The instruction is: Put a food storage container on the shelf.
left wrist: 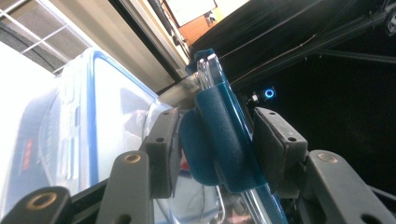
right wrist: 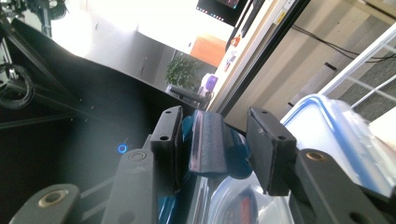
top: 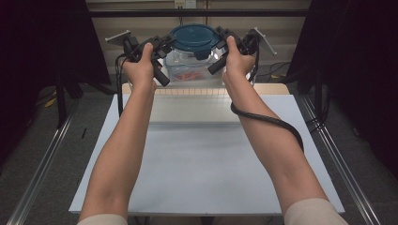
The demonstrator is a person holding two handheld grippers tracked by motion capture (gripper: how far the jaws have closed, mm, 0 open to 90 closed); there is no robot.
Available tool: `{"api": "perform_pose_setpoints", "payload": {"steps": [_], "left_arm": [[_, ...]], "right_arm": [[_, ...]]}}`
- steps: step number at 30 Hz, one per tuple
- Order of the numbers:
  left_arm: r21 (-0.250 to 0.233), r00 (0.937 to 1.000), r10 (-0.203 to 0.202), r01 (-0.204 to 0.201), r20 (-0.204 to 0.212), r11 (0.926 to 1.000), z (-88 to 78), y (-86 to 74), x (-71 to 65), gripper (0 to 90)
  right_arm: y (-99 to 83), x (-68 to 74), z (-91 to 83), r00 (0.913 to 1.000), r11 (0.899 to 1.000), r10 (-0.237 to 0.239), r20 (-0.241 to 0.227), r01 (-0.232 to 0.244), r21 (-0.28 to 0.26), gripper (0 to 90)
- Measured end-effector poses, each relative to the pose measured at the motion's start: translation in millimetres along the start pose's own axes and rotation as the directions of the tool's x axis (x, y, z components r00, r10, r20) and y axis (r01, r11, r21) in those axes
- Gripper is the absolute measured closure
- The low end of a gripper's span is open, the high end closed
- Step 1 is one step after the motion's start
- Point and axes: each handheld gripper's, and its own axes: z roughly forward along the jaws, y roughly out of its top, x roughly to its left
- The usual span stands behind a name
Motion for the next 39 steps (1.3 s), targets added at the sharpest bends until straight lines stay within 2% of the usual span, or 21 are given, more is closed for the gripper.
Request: {"api": "perform_pose_setpoints", "payload": {"steps": [5,10,12,15,18,20,22,24,25,28,29,30,31,32,36,39], "left_arm": [[-0.008,0.9999,-0.014,0.014,0.002,0.9999,11.4,3.5,1.9,54.1],[-0.019,0.9994,-0.030,0.030,-0.014,0.9994,18.1,4.9,0.4,55.0],[-0.025,0.9993,-0.036,0.036,-0.009,0.9990,21.1,5.5,1.6,55.1],[-0.020,0.9995,-0.030,0.030,0.002,0.9993,22.2,7.5,3.7,55.2],[-0.028,0.9998,-0.017,0.017,0.008,0.9994,22.9,5.8,4.2,54.5],[-0.013,0.9999,0.007,-0.007,0.011,0.9999,20.7,4.7,3.3,51.8],[-0.044,0.9997,0.022,-0.022,0.013,0.9988,16.8,3.1,2.6,45.9],[-0.033,0.9992,0.039,-0.039,-0.001,0.9987,11.6,2.0,2.0,39.5],[-0.043,0.9993,0.038,-0.037,0.007,0.9984,9.7,0.4,1.4,37.4],[-0.029,0.9973,0.073,-0.074,-0.008,0.9969,0.7,-3.7,0.2,33.1],[-0.035,0.9976,0.069,-0.069,-0.004,0.9970,-1.6,-5.3,-0.8,30.9],[-0.049,0.9973,0.074,-0.073,-0.001,0.9961,-3.1,-7.9,-2.1,29.7],[-0.043,0.9952,0.098,-0.098,-0.001,0.9942,-6.1,-9.8,-2.3,29.0],[-0.042,0.9946,0.103,-0.103,-0.001,0.9937,-8.3,-12.4,-3.1,27.8],[-0.028,0.9951,0.098,-0.097,0.012,0.9949,-13.6,-23.9,-3.1,26.4],[-0.016,0.9934,0.113,-0.113,0.020,0.9935,-17.3,-31.1,-0.1,25.0]], "right_arm": [[6.3,-2.2,4.5,0.9999,1.000,-0.002,0.014,0.002,-0.007,57.6],[10.8,-2.1,8.1,0.9995,1.000,0.010,0.031,-0.010,-0.003,58.1],[11.1,-2.4,10.1,0.9994,1.000,0.016,0.032,-0.015,-0.021,58.2],[12.7,-2.1,10.1,0.9993,1.000,-0.005,0.038,0.005,-0.007,57.9],[14.6,-4.0,8.9,0.9997,1.000,-0.011,0.022,0.011,0.003,56.8],[14.4,-5.4,7.6,0.9992,0.999,-0.039,0.007,0.039,0.004,53.7],[13.6,-7.5,4.4,0.9988,0.999,-0.048,-0.009,0.048,0.006,48.0],[12.4,-8.5,-1.0,0.9985,0.999,-0.049,-0.023,0.050,0.008,46.2],[12.0,-8.8,-4.0,0.9984,0.999,-0.049,-0.028,0.050,0.010,44.8],[10.2,-11.1,-12.8,0.9978,0.999,-0.052,-0.041,0.052,0.003,42.7],[9.5,-11.6,-16.1,0.9977,0.999,-0.053,-0.042,0.053,0.000,42.3],[8.7,-12.1,-19.5,0.9975,0.999,-0.052,-0.048,0.052,0.004,42.2],[8.1,-12.1,-23.2,0.9973,0.999,-0.051,-0.052,0.051,0.007,41.9],[7.4,-12.2,-27.2,0.9966,0.998,-0.057,-0.059,0.057,0.003,41.4],[2.6,-14.0,-40.5,0.9947,0.997,-0.073,-0.072,0.073,0.004,40.2],[-2.8,-16.4,-47.5,0.9940,0.997,-0.071,-0.084,0.072,0.019,38.8]]}}
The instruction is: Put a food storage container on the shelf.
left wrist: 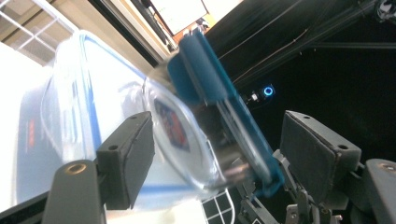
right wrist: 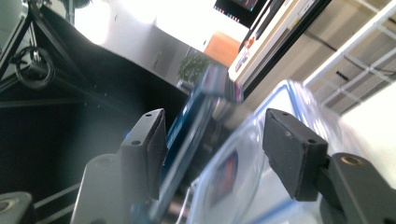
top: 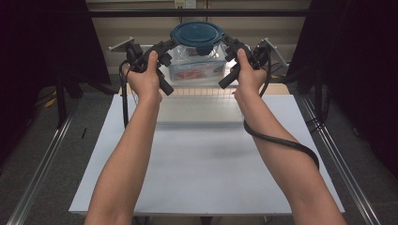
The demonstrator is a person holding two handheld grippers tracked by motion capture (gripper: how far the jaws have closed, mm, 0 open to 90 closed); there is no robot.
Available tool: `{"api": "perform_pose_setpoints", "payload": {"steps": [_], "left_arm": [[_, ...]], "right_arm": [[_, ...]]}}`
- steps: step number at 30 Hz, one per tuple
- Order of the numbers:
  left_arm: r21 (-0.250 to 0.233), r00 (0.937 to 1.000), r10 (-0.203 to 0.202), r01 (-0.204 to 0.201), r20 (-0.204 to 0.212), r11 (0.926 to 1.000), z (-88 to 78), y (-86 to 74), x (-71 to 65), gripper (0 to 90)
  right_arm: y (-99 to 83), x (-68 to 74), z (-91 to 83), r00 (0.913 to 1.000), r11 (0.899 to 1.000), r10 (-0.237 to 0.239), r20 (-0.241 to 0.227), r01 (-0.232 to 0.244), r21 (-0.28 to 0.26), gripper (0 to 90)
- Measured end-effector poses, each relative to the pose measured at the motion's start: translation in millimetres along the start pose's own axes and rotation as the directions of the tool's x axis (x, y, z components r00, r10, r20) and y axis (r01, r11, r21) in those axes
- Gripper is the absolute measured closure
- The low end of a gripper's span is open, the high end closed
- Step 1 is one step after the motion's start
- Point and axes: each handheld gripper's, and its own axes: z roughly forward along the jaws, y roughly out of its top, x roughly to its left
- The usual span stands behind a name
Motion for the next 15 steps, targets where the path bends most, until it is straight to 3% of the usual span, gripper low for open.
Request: {"api": "perform_pose_setpoints", "payload": {"steps": [8,12,15], "left_arm": [[0.024,0.9994,0.013,-0.014,0.034,0.9996,-6.2,-17.7,-0.7,22.2],[0.042,0.9979,0.048,-0.050,0.043,0.9979,-9.0,-26.9,-2.5,20.0],[0.045,0.9975,0.044,-0.046,0.056,0.9979,-9.6,-34.8,-3.7,19.0]], "right_arm": [[-10.5,-5.2,-17.3,0.9994,0.999,-0.006,-0.033,0.008,0.035,34.5],[-13.7,-7.5,-27.5,0.9986,0.999,-0.008,-0.053,0.010,0.050,33.1],[-17.3,-9.4,-34.5,0.9979,0.998,0.001,-0.065,0.004,0.066,32.3]]}}
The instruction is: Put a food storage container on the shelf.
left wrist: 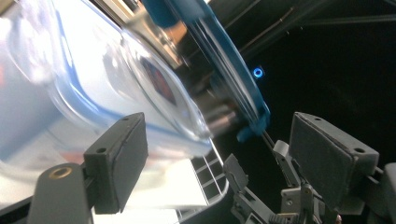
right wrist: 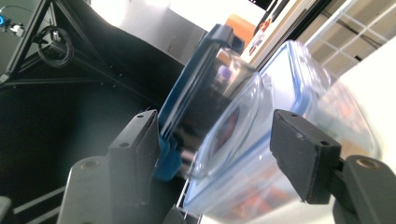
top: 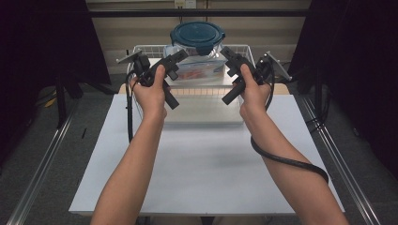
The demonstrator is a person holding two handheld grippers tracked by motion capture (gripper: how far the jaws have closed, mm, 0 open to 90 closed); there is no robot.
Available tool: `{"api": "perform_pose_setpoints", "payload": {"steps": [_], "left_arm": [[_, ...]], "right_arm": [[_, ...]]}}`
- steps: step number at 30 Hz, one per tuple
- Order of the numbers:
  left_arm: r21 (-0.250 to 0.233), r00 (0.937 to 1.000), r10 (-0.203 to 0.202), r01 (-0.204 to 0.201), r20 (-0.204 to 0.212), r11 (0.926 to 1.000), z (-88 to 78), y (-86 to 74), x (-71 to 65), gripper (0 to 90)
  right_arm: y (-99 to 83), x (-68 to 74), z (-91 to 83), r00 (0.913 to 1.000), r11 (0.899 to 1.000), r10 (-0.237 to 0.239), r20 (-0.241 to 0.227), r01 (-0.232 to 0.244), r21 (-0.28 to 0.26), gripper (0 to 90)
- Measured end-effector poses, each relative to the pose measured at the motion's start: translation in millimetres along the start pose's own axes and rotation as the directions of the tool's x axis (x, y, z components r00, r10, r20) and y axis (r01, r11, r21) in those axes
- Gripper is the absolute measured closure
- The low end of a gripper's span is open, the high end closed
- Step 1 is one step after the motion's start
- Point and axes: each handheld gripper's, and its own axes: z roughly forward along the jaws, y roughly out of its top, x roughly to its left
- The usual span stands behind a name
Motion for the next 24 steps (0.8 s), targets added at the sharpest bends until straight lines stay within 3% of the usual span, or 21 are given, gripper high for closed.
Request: {"api": "perform_pose_setpoints", "payload": {"steps": [3,5,6,10,19,22,24], "left_arm": [[0.021,0.9999,0.015,-0.016,0.007,0.9997,-2.6,-7.0,2.2,17.7],[0.017,0.9999,-0.005,0.004,0.012,0.9999,-3.0,-12.2,2.0,17.4],[0.019,0.9999,0.014,-0.014,0.007,0.9997,-3.6,-14.5,2.8,17.2],[0.031,0.9996,0.021,-0.021,0.017,0.9993,-6.7,-23.0,5.3,16.6],[0.055,0.9989,0.033,-0.035,0.035,0.9979,-11.0,-46.7,15.0,15.4],[0.080,0.9975,0.059,-0.062,0.039,0.9949,-13.6,-53.7,19.4,14.9],[0.091,0.9975,0.049,-0.054,0.051,0.9944,-15.6,-58.0,22.3,14.5]], "right_arm": [[-4.6,-2.4,-7.4,0.9999,1.000,-0.006,-0.014,0.006,0.016,31.9],[-7.4,-4.0,-12.1,0.9998,1.000,0.001,-0.017,-0.001,0.021,31.7],[-8.6,-4.9,-14.7,0.9997,1.000,0.001,-0.023,-0.001,0.027,31.5],[-12.0,-8.7,-24.2,0.9991,0.999,-0.021,-0.037,0.022,0.033,31.0],[-23.8,-20.7,-38.7,0.9980,0.998,-0.010,-0.062,0.014,0.060,30.1],[-29.1,-25.3,-43.0,0.9964,0.997,-0.006,-0.084,0.012,0.076,28.7],[-32.1,-28.9,-47.0,0.9960,0.996,-0.005,-0.089,0.013,0.086,28.2]]}}
